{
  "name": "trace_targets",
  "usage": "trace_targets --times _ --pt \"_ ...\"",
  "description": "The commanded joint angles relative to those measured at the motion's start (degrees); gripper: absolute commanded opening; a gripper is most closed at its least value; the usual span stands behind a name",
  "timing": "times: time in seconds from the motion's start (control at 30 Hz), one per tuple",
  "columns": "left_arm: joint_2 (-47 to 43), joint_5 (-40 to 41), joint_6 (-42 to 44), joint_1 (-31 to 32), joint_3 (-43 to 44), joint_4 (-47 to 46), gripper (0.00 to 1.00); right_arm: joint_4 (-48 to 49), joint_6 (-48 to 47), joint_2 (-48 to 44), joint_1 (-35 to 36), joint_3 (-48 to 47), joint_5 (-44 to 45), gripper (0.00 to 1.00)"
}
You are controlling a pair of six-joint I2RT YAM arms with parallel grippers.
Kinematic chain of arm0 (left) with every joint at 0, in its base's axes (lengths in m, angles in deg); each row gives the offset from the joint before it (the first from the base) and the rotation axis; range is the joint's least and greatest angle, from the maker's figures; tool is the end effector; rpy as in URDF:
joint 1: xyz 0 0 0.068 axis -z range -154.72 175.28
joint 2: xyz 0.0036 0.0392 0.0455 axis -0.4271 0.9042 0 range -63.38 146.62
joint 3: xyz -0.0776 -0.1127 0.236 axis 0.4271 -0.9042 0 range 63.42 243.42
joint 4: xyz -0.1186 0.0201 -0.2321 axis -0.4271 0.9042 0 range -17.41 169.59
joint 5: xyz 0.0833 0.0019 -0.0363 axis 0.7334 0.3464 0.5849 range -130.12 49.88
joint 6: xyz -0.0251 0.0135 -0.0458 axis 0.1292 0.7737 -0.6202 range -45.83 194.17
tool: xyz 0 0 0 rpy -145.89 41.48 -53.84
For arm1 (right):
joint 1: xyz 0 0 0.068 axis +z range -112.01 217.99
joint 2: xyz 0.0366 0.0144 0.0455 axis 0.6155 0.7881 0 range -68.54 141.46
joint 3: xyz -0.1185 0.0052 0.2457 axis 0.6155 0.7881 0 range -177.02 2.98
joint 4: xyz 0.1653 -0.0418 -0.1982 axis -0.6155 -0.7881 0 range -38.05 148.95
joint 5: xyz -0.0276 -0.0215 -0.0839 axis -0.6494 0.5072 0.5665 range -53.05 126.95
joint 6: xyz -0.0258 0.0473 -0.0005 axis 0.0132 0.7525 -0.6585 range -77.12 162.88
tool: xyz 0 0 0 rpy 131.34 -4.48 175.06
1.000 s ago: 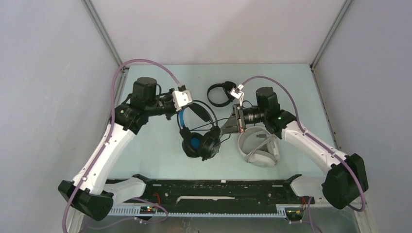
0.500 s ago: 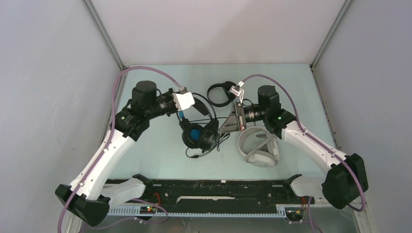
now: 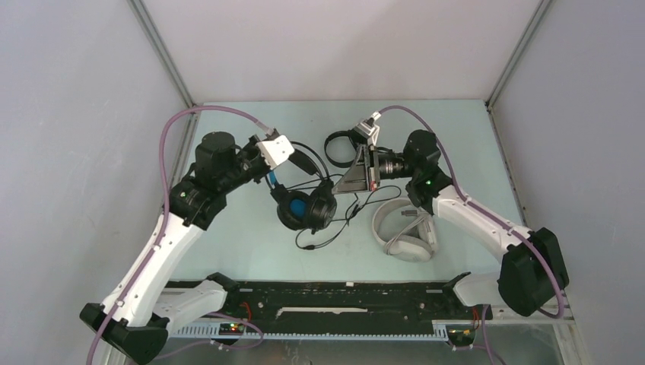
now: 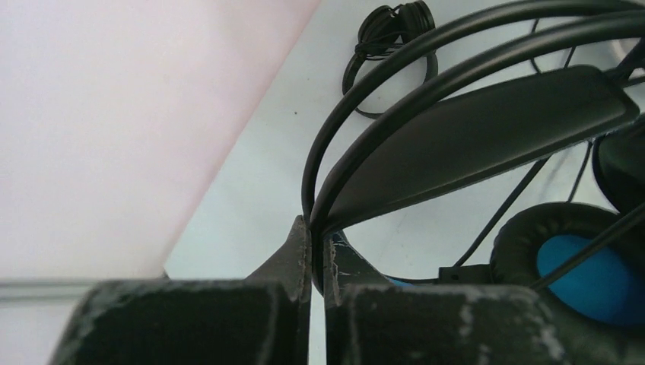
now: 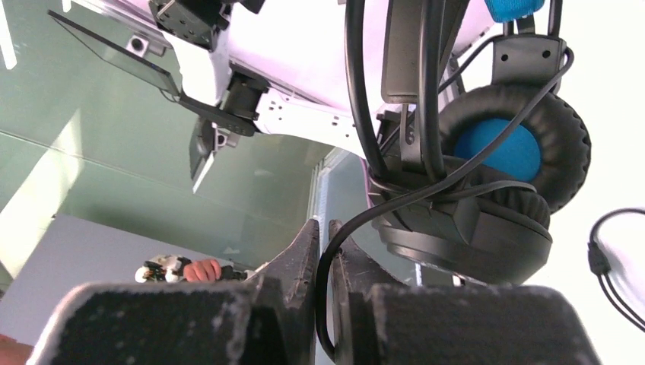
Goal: Wrap the headphones
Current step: Wrap the headphones cable around the headphones.
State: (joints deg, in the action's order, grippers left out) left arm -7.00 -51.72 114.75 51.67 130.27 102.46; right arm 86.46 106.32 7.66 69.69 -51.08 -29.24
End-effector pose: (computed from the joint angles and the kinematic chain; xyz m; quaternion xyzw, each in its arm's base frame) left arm 0.1818 -0.0981 0.4007 0.4966 0.6450 -0.0108 0.5807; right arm 0.2335 0.1824 0.3415 -0.2341 0.6529 0.7053 0.1466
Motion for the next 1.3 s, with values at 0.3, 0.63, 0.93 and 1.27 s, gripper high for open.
trace_targets --times 0.3,0.63,0.93,1.27 --pt "-6.1 9.1 -21.8 -0.6 -2.6 -6.1 0.0 -2.0 -1.2 3.8 1.8 -7.8 8.8 0.1" --pt "-7.3 8.3 -20.8 0.9 -2.3 -4.4 0.0 4.1 6.4 7.9 2.4 -7.8 13.8 0.1" --pt "-8.0 6.5 -22.6 1.4 -3.5 -4.9 0.0 1.5 5.3 9.7 2.8 -7.9 18.4 0.08" --pt "-8.0 6.7 -27.0 1.4 -2.1 -4.1 0.0 -1.2 1.8 10.2 2.3 -7.9 22.8 0.08"
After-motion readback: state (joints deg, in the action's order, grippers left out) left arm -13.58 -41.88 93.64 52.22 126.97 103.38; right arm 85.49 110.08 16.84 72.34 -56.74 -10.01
